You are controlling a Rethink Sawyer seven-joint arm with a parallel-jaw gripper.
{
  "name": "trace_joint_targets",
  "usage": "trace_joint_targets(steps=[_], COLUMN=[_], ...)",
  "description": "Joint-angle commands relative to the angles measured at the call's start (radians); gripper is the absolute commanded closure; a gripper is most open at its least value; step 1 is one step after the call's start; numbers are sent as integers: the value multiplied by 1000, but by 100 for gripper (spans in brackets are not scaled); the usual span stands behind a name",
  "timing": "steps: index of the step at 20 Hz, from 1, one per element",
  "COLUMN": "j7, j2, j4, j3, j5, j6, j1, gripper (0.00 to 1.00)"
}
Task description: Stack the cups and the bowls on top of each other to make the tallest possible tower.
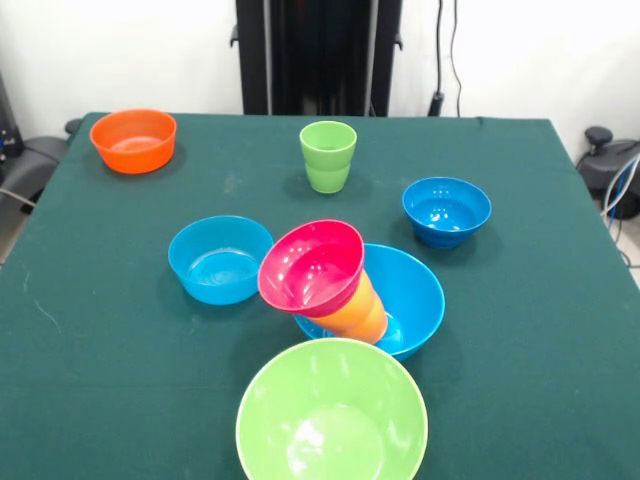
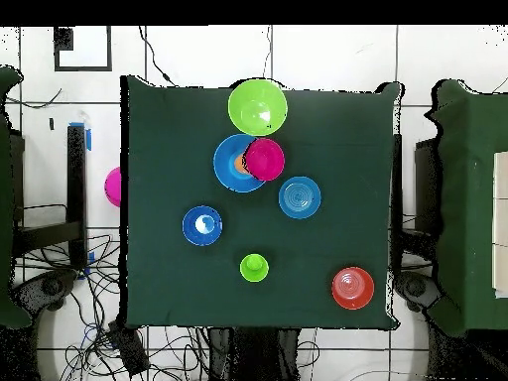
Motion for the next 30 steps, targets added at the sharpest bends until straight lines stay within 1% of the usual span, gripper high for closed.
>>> trace_joint_targets(steps=[1, 3, 8, 10, 11, 12, 16, 21, 24, 30], j7=[97, 97, 90, 89, 85, 82, 72, 93, 108, 120], j2=[164, 184, 233, 241, 261, 274, 312, 364, 400, 433], j4=[106, 125, 182, 187, 202, 211, 233, 243, 257, 290], j3=[22, 14, -1, -4, -5, -6, -9, -8, -10, -19], j5=[-25, -14, -7, -8, -11, -11, -8, -17, 0, 2], j6=[-160, -202, -350, -369, -420, -446, -517, -599, -635, -718], j1=[-21, -21, -21, -20, -23, -25, -31, -37, -42, -40], gripper=[0, 0, 0, 0, 0, 0, 0, 0, 0, 0])
